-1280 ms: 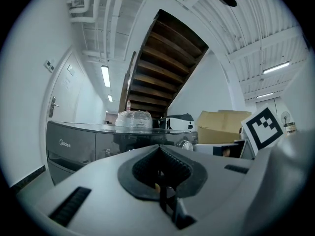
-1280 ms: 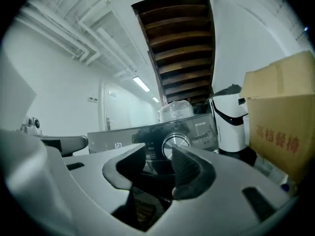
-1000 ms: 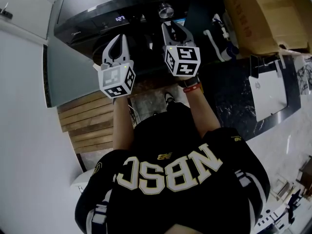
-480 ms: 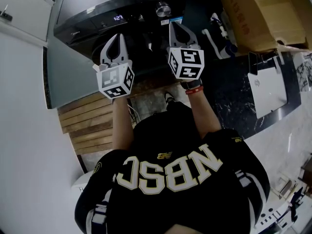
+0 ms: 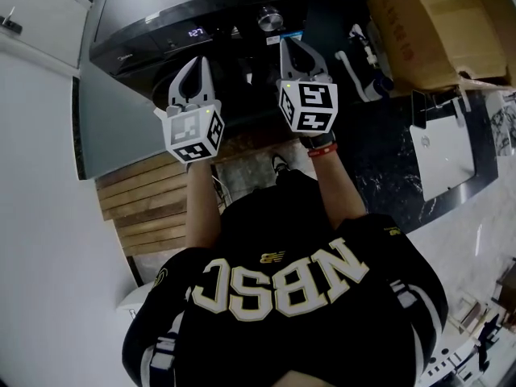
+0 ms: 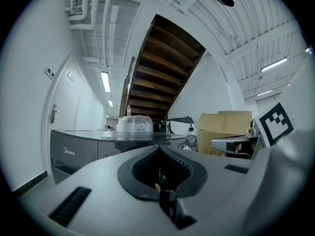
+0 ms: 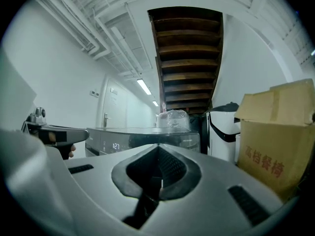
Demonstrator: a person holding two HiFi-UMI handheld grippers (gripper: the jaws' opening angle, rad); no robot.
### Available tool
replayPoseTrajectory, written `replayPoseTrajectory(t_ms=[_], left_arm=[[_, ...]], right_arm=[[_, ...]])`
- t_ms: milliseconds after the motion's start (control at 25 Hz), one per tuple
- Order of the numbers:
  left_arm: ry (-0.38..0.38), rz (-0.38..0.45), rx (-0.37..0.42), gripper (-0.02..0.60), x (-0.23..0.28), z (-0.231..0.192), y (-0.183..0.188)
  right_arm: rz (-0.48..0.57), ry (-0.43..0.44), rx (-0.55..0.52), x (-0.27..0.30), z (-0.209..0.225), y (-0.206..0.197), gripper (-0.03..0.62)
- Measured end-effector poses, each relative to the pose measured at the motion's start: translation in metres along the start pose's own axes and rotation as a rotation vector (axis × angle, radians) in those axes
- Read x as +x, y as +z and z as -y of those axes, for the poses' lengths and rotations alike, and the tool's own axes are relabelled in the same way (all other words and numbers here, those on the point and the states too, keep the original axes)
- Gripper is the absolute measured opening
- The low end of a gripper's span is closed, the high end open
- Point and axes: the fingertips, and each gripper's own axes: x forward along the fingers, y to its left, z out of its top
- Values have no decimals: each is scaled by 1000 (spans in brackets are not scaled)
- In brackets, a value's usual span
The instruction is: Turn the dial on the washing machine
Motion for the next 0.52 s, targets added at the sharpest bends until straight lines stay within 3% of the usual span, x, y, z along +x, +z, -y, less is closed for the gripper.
replayPoseTrajectory(t_ms=[240, 520], left_arm=[[11, -14, 5, 14, 8, -6, -4], [-12, 1, -84, 14, 21, -8, -2]], right_arm=[[-13, 25, -18, 14, -4, -3, 8], [-27, 11, -38, 34, 5, -9, 8]])
